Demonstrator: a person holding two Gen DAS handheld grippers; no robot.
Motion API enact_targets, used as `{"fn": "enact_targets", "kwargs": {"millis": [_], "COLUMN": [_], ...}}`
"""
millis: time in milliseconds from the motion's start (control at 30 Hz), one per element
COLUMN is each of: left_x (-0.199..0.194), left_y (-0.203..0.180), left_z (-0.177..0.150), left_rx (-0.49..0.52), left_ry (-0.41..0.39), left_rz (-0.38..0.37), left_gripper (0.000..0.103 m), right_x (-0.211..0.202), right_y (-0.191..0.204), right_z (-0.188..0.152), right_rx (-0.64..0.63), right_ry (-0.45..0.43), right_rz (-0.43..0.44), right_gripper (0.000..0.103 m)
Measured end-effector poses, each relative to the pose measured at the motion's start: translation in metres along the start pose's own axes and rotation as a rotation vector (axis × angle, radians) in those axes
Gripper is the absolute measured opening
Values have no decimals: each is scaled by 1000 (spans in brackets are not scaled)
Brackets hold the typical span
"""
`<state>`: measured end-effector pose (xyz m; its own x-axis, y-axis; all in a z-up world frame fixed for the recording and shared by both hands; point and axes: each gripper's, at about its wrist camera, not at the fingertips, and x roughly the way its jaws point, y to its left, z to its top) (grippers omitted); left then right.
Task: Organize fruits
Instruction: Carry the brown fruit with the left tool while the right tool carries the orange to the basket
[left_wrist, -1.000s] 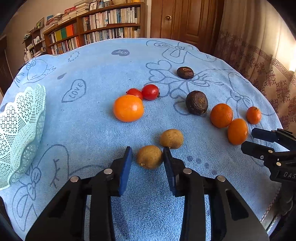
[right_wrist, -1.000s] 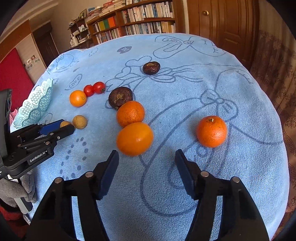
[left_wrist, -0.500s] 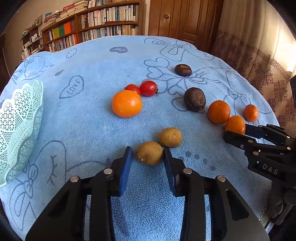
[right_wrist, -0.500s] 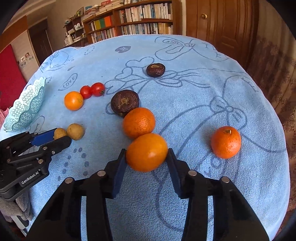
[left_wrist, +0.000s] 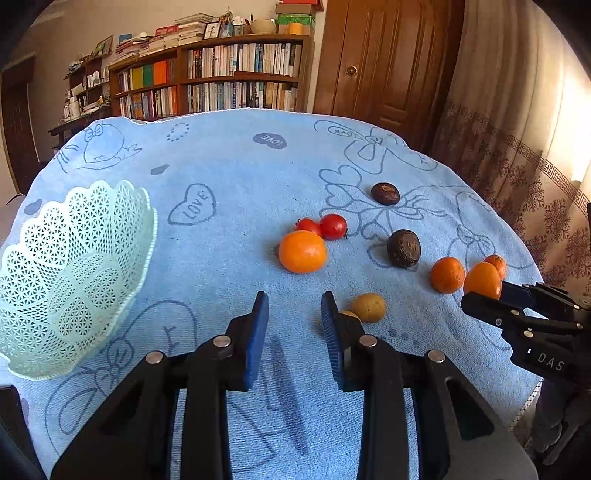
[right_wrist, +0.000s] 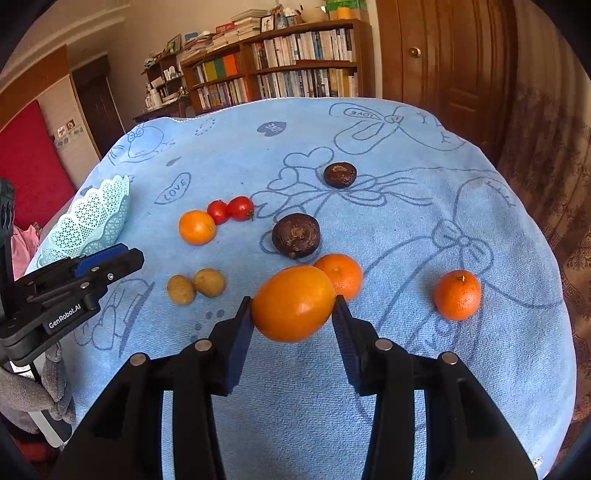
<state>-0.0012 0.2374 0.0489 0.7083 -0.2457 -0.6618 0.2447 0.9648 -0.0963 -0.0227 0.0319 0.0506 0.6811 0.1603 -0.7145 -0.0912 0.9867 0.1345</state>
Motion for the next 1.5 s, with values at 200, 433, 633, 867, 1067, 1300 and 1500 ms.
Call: {"fn": "enact_targets", "kwargs": {"millis": [200, 433, 633, 867, 1067, 1300, 1500], "left_x": [-32, -52, -59, -31, 16, 49, 36], "left_y": [48, 69, 75, 36, -18, -34, -25], "left_z": [13, 18, 19, 5, -12, -14, -12], "left_rx": [-81, -106, -137, -87, 48, 98, 68], "left_ry": [-84, -109, -122, -84, 48, 158, 109], "left_rz": [57, 51, 56, -66, -115, -132, -121], "left_gripper": [30, 30, 30, 85, 85, 33, 29], "right_x": [-5, -3, -6, -5, -6, -6, -7], "right_y": [25, 36, 38, 19, 10, 4, 6], "right_z": [3, 5, 4, 1, 2, 3, 3], "right_rx": [-14, 0, -9, 30, 40, 56, 55], "right_ry": [-20, -14, -22, -6, -9, -9, -17], "right_rz": [37, 52, 54, 39, 32, 28, 30], "right_gripper": [44, 44, 44, 44, 44, 44, 44]}}
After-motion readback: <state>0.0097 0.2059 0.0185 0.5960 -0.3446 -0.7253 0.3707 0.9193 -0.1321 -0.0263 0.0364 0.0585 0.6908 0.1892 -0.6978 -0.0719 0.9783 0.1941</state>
